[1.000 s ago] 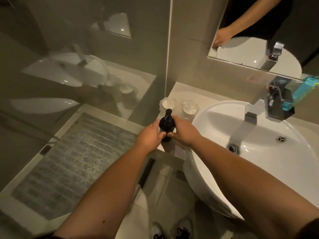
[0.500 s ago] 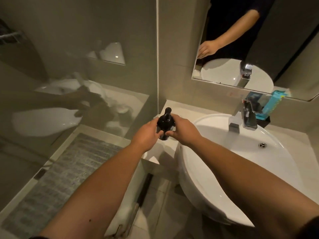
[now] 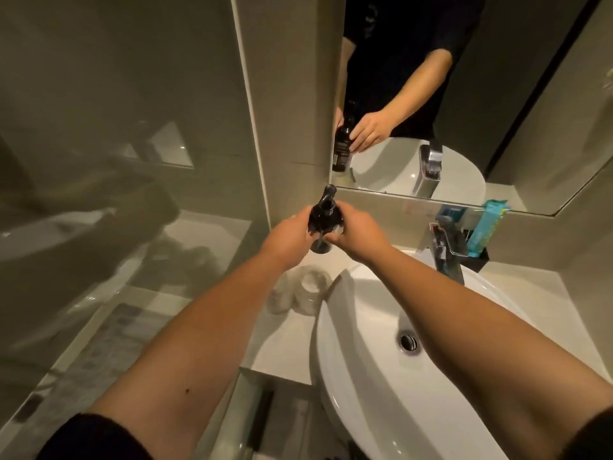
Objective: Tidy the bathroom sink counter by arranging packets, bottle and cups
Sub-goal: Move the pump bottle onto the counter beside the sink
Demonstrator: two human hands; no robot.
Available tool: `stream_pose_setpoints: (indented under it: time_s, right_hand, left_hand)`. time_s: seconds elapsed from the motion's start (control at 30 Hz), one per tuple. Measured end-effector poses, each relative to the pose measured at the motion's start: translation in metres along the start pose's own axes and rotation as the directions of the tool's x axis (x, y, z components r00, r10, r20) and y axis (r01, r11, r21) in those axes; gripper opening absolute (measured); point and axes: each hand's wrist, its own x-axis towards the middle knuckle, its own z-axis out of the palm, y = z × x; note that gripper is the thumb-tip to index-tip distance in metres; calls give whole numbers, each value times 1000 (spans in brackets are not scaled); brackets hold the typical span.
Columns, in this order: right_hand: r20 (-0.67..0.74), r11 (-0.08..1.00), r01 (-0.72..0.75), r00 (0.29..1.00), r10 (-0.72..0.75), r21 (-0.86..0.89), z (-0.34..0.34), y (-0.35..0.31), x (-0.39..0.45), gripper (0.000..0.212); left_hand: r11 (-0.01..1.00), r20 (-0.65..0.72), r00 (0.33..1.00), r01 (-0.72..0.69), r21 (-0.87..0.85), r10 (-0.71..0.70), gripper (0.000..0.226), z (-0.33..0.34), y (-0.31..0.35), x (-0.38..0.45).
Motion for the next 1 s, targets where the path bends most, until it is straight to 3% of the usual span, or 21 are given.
stream_pose_setpoints:
  time_s: [0.4, 0.7, 1.0]
  right_hand:
    - [38, 990, -139, 990, 137, 38, 46, 76, 73, 56]
    - [8, 967, -255, 967, 255, 13, 80, 106, 98, 51]
    - [12, 943, -333, 943, 333, 12, 88, 118, 108, 54]
  left_hand:
    - [999, 176, 984, 38, -12, -35, 46, 67, -39, 96]
    - [998, 264, 964, 0, -56, 15, 41, 102, -73, 138]
    - [998, 300, 954, 1, -56, 16, 55, 117, -85, 155]
